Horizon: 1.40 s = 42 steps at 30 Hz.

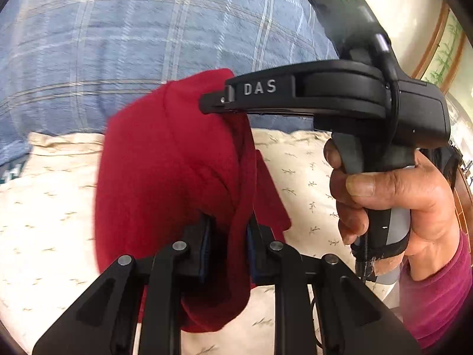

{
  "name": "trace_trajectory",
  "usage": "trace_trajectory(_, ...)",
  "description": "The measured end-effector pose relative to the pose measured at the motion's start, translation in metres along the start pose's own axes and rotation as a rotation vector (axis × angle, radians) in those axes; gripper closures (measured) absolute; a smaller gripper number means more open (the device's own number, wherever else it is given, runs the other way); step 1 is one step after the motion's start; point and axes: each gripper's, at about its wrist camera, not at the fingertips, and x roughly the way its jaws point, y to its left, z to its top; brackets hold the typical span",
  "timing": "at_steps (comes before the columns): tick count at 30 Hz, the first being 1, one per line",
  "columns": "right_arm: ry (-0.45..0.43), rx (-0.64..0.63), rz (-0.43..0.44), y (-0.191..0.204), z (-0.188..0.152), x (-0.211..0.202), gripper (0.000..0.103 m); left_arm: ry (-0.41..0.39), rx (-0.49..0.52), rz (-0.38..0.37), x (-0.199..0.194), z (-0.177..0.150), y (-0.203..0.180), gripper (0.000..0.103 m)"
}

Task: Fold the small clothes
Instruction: 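Lower the folded sweater onto the sheet and open both grippers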

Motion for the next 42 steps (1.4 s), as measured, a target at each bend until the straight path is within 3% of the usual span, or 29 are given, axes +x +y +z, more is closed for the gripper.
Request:
trace_trajectory(8, 0.069, 0.101, -0.044, -0.054, -0.015, 0.039, 0.089, 0.080, 0.015, 0.008, 0.056, 0.001, -0.017, 0.086)
trace_trajectory(11, 0.103, 0.145, -0.037, -0.065, -0.024, 0.056, 0.085, 0.097, 0.010, -0.028, 0.058, -0.001, -0.014, 0.079)
trace_trajectory(12, 0.105, 0.158, -0.031, -0.068, -0.026, 0.057, 0.075, 0.102, 0.014, -0.052, 0.054, 0.000, -0.012, 0.073)
trace_trajectory(14, 0.090, 0.193, -0.044, -0.071, -0.030, 0.045, 0.070, 0.116, 0.046, -0.107, 0.031, -0.002, -0.010, 0.063)
trace_trajectory(16, 0.081, 0.211, -0.028, -0.069, -0.035, 0.028, 0.065, 0.079, 0.085, -0.101, 0.005, -0.006, -0.004, 0.041)
trace_trajectory(17, 0.062, 0.209, -0.003, -0.065, -0.041, 0.012, 0.061, 0.044, 0.108, -0.068, -0.011, -0.010, 0.001, 0.039)
trace_trajectory(19, 0.023, 0.204, 0.034, -0.054, -0.052, -0.012, 0.036, -0.003, 0.140, 0.009, -0.029, -0.014, 0.016, 0.039)
trace_trajectory(21, 0.003, 0.207, 0.078, -0.043, -0.064, -0.025, 0.027, -0.024, 0.145, 0.095, -0.036, -0.014, 0.032, 0.039)
trace_trajectory(26, 0.092, 0.235, 0.114, -0.019, -0.100, -0.007, 0.027, 0.009, 0.030, 0.125, -0.030, -0.024, 0.068, 0.039)
trace_trajectory(27, 0.110, 0.240, 0.095, -0.018, -0.105, 0.000, 0.039, 0.013, 0.025, 0.124, -0.033, -0.032, 0.067, 0.039)
trace_trajectory(28, 0.126, 0.245, 0.082, -0.016, -0.110, 0.008, 0.074, 0.020, 0.021, 0.130, -0.033, -0.036, 0.066, 0.039)
trace_trajectory(31, 0.063, 0.202, 0.066, -0.010, -0.115, -0.005, 0.088, 0.034, 0.028, 0.136, -0.034, -0.035, 0.063, 0.039)
trace_trajectory(34, 0.015, 0.163, 0.065, -0.010, -0.121, -0.032, 0.088, 0.005, 0.067, 0.158, -0.038, -0.037, 0.060, 0.039)
trace_trajectory(38, 0.085, 0.194, -0.003, -0.028, -0.135, -0.011, 0.087, 0.024, 0.064, 0.178, -0.019, -0.042, 0.056, 0.039)
trace_trajectory(39, 0.084, 0.214, 0.008, -0.030, -0.137, -0.010, 0.084, 0.026, 0.065, 0.176, -0.016, -0.043, 0.056, 0.039)
trace_trajectory(40, 0.070, 0.237, 0.012, -0.032, -0.139, -0.015, 0.074, 0.035, 0.074, 0.186, -0.014, -0.045, 0.055, 0.039)
trace_trajectory(42, 0.007, 0.301, 0.031, -0.037, -0.139, -0.035, 0.069, 0.045, 0.106, 0.214, -0.009, -0.049, 0.052, 0.039)
